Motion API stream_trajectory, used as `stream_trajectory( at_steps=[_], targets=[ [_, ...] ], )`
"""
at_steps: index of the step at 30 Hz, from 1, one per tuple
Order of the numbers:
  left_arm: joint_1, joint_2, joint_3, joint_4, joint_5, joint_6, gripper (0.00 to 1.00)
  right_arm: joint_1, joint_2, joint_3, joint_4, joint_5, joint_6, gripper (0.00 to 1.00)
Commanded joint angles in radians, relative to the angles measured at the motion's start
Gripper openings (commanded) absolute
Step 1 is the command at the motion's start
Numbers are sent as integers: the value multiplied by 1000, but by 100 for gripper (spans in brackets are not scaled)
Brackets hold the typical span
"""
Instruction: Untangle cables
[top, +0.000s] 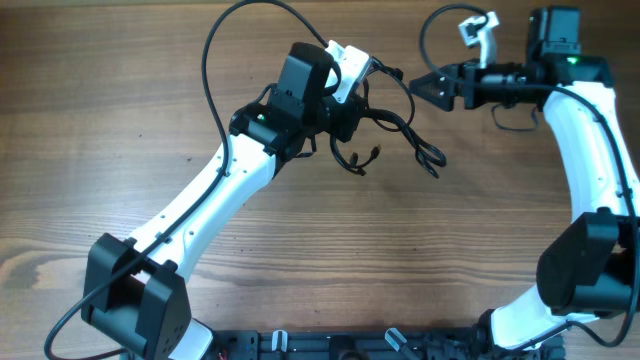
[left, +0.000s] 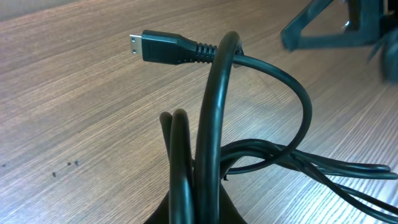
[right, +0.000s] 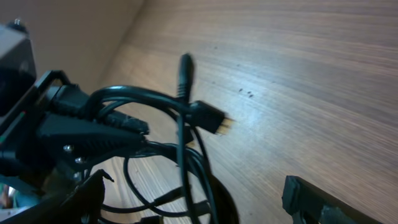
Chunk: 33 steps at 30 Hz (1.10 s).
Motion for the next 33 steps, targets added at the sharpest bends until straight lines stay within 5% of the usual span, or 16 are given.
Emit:
stream_trajectory(
  at_steps=[1,5,9,10,25,33],
  targets=[
    [-3,-8,10,17,64,-103,4,55,13,12,-1,93,-36,79],
    [2,-17,10,18,150,-167,4,93,14,12,28,244,51,59],
    [38,-26,10,14,148,-273,4,94,14,13,58,241,149,8],
    [51,-26,10,9,142,-294,4,85,9,14,61,223,180,4],
    [105,-18,10,8,-225,-449,4,21,-229,15,-34,-158,309,4],
    [76,-18,10,5,-232,-513,4,234,-214,15,89,-80,303,4]
  ],
)
